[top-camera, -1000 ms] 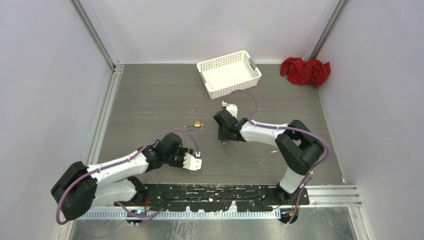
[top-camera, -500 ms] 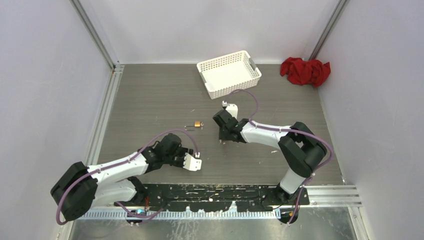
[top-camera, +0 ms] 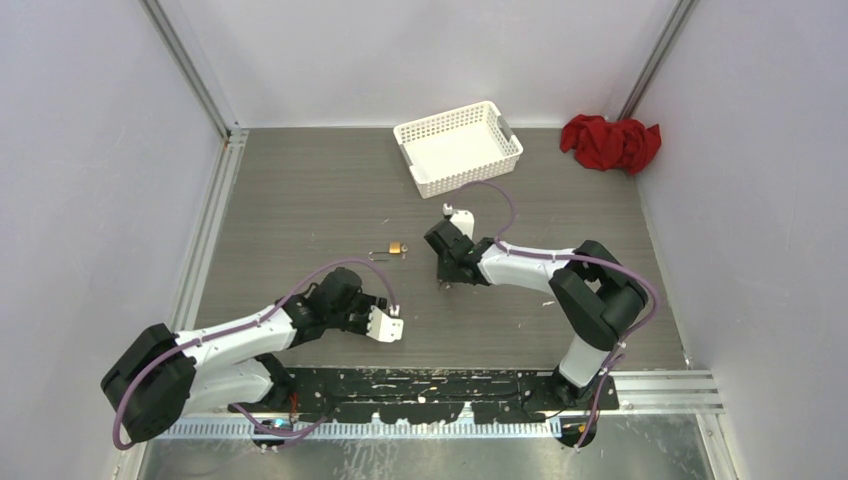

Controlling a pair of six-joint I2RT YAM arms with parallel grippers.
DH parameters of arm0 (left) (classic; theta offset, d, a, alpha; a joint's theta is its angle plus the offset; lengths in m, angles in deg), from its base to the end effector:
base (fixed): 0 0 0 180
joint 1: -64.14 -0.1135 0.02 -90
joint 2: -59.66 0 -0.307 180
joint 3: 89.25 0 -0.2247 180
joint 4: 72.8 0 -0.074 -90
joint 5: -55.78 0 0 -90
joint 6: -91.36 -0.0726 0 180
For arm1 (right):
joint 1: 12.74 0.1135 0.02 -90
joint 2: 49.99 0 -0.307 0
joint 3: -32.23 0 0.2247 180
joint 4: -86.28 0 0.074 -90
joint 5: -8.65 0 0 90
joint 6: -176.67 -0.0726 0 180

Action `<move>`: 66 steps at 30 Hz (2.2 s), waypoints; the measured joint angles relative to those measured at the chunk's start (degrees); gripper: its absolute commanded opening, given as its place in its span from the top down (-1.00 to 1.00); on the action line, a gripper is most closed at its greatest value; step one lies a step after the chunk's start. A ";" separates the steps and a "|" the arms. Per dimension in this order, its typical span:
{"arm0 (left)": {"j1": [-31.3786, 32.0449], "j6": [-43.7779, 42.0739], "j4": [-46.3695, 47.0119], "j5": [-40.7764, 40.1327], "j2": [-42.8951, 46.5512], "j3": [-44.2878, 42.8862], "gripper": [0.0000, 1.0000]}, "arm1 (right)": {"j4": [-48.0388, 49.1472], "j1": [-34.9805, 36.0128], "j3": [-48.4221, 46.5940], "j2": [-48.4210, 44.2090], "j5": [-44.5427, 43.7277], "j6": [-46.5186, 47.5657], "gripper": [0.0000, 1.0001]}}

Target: Unlock with the key

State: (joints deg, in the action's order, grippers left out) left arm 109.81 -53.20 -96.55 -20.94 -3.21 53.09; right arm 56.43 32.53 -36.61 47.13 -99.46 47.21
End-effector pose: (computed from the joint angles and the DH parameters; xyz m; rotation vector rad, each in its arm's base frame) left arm 0.1127 -0.1392 0.1819 1.9113 1.4607 -0.2092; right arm 0.2493 0.2196 0.1902 -0.0132 2.5203 0.1879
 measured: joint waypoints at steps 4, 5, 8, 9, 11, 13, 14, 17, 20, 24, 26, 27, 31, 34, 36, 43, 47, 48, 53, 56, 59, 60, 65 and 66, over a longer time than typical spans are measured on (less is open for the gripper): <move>0.00 -0.04 0.13 0.00 0.00 0.02 0.46 | 0.66 0.00 0.00 0.00 0.85 0.17 0.99; 0.00 -0.02 0.13 0.00 0.00 0.02 0.41 | 0.87 0.00 0.02 -0.02 1.09 0.31 0.99; 0.00 0.17 0.17 0.00 0.00 0.04 -0.04 | 3.19 -0.09 1.64 -1.92 3.28 1.25 0.99; 0.00 0.26 0.17 0.00 0.00 0.04 -0.23 | 4.11 -0.15 2.80 -3.61 4.68 1.79 0.99; 0.00 0.48 0.66 -0.09 0.07 0.04 -0.40 | 5.81 -0.37 4.98 -7.78 7.54 2.93 0.99; 0.00 1.53 1.40 0.07 0.55 -0.04 -0.50 | 7.39 -0.39 6.36 -12.22 10.51 4.28 0.99; 0.00 2.01 1.42 0.04 0.63 -0.04 -0.52 | 7.80 -0.39 6.56 -13.79 11.78 4.90 0.99; 0.00 6.03 -0.24 0.00 0.92 -1.22 -0.55 | 9.60 -0.46 6.73 -18.67 15.63 6.60 0.99; 0.00 10.75 -3.41 0.96 1.33 -4.48 -0.57 | 9.77 -0.46 6.75 -22.25 16.70 7.76 0.47; -0.04 14.58 -4.96 2.54 2.67 -8.07 -0.61 | 6.88 -0.46 5.90 -20.59 13.33 7.69 0.20; -0.50 15.45 -5.70 2.78 3.48 -8.37 -0.64 | 5.07 -0.50 5.53 -17.09 11.10 7.13 0.11; -0.72 15.58 -6.25 2.93 3.72 -8.37 -0.67 | 4.07 -0.50 5.53 -15.13 9.86 6.54 0.10; -4.07 16.00 -10.71 4.02 4.37 -8.85 -0.69 | 1.33 -0.50 5.53 -9.07 6.75 4.72 0.12; -6.80 15.87 -13.64 4.42 4.57 -9.42 -0.69 | 0.92 -0.50 5.07 -6.23 5.60 4.17 0.17; -7.96 15.41 -15.02 4.50 4.70 -9.75 -0.69 | 1.03 -0.50 4.59 -4.81 5.07 3.93 0.22; -8.74 14.93 -17.44 4.83 5.60 -9.77 -0.65 | 1.79 -0.50 2.75 -2.32 4.07 3.54 0.29; -8.74 14.91 -17.90 5.07 5.79 -9.77 -0.63 | 2.12 -0.50 2.08 -1.55 3.87 3.56 0.24; -8.74 14.93 -18.12 5.22 5.79 -9.77 -0.62 | 2.14 -0.50 2.03 -1.49 3.76 3.56 0.24; -8.74 14.91 -18.84 6.08 5.79 -9.77 -0.59 | 2.10 -0.55 1.29 -1.49 3.39 3.58 0.24; -8.74 14.91 -19.43 6.51 5.79 -9.77 -0.58 | 2.12 -0.87 0.57 -1.46 3.37 3.56 0.31; -8.74 14.93 -19.71 6.88 5.79 -9.77 -0.58 | 2.12 -0.87 -0.11 -1.20 3.37 3.54 0.33; -8.74 14.93 -19.71 6.91 5.79 -9.77 -0.58 | 2.10 -0.90 -0.33 -0.94 3.32 3.52 0.33; -8.74 14.93 -19.67 6.84 5.77 -9.90 -0.59 | 1.57 -0.94 -0.50 -0.13 2.49 3.19 0.33; -8.74 14.91 -19.67 6.84 5.77 -9.94 -0.59 | 1.46 -1.03 -0.50 -0.13 2.21 3.08 0.33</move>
State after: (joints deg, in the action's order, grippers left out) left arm 101.06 -38.30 -116.22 -14.10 2.56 43.14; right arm 57.89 31.51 -37.12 47.00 -97.25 50.29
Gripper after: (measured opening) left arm 0.794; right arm 0.333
